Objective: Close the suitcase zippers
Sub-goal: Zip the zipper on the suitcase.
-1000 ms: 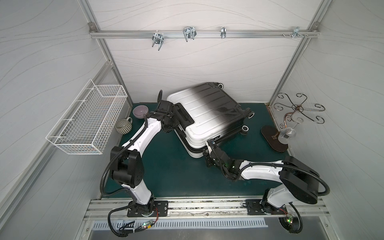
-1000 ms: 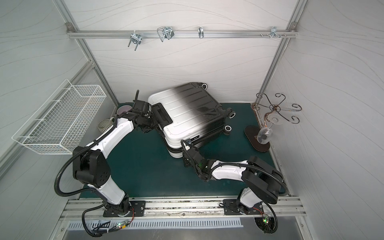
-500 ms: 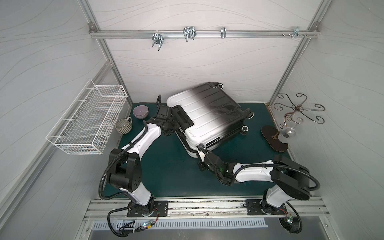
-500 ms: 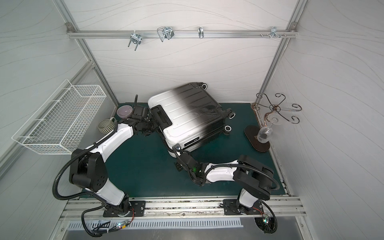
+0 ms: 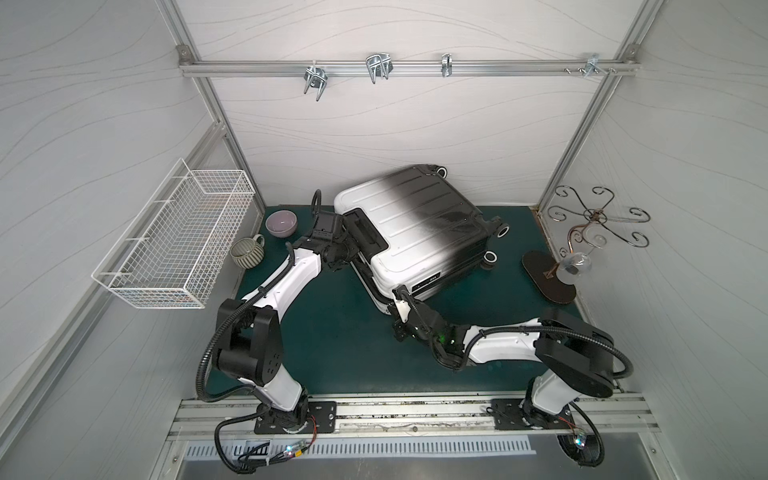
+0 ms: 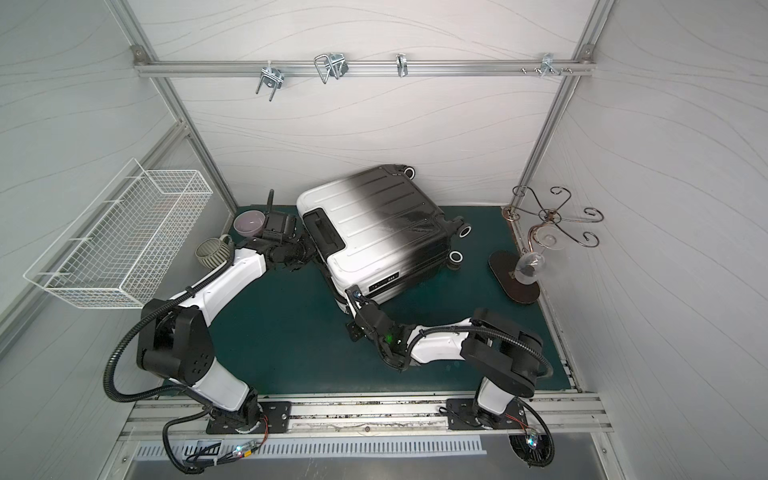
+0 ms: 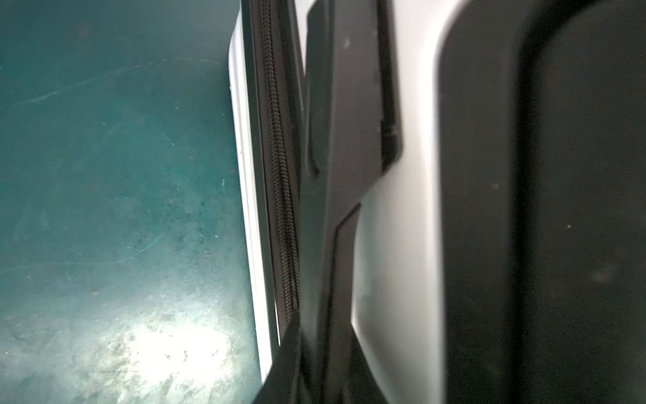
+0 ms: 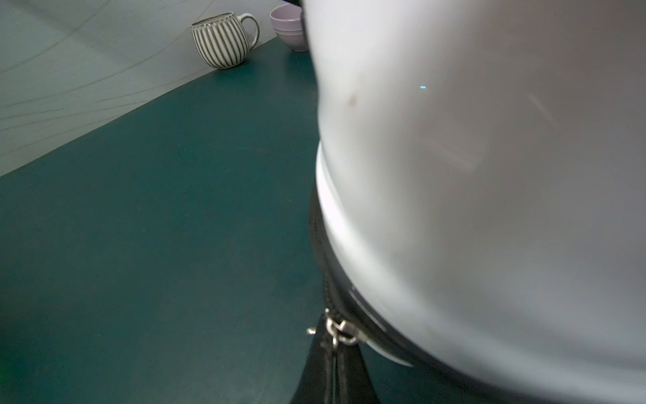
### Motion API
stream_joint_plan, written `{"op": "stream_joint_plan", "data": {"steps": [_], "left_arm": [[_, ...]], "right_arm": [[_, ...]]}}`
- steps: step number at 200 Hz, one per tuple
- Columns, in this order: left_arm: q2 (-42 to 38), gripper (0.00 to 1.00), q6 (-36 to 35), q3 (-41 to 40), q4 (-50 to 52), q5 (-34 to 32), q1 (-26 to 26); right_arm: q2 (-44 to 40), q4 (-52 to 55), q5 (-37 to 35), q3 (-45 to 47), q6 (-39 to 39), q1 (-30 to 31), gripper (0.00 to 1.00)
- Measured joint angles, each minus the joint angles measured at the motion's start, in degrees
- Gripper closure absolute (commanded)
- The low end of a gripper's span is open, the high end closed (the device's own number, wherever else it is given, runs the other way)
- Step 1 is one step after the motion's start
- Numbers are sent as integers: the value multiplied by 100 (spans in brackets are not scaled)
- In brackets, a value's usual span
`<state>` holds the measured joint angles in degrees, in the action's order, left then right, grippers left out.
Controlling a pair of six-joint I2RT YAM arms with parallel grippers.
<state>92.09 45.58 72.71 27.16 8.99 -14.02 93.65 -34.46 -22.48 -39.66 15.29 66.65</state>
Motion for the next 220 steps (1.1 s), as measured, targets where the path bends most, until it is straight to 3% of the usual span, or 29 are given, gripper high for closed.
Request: {"op": "stream_joint_plan", "data": {"steps": [23, 55, 74, 132, 156, 189, 220], "left_arm": [[0, 100, 227, -55, -103, 162, 26], [-146, 100, 828, -772, -1169, 839, 334], [-310, 100, 1051, -1038, -1587, 903, 367], [-1047, 100, 1473, -2081, -2415, 859, 258], [-1473, 100, 1816, -2426, -2417, 323, -251], [-1543, 100, 2286, -2260, -2210, -730, -1486], [-1274, 100, 2699, -2114, -2404, -680, -2271]], "right_arm": [[240, -448, -144, -15, 367, 92, 100], [765, -1228, -354, -55, 573, 153, 100], [911, -1543, -352, -70, 584, 125, 100], [308, -1403, 236, 426, 297, -184, 100], [-413, -780, 452, 804, 295, -348, 100], [-1423, 382, 645, 1058, 127, -748, 100], [-2391, 1762, 887, 1128, 284, -1252, 100]]}}
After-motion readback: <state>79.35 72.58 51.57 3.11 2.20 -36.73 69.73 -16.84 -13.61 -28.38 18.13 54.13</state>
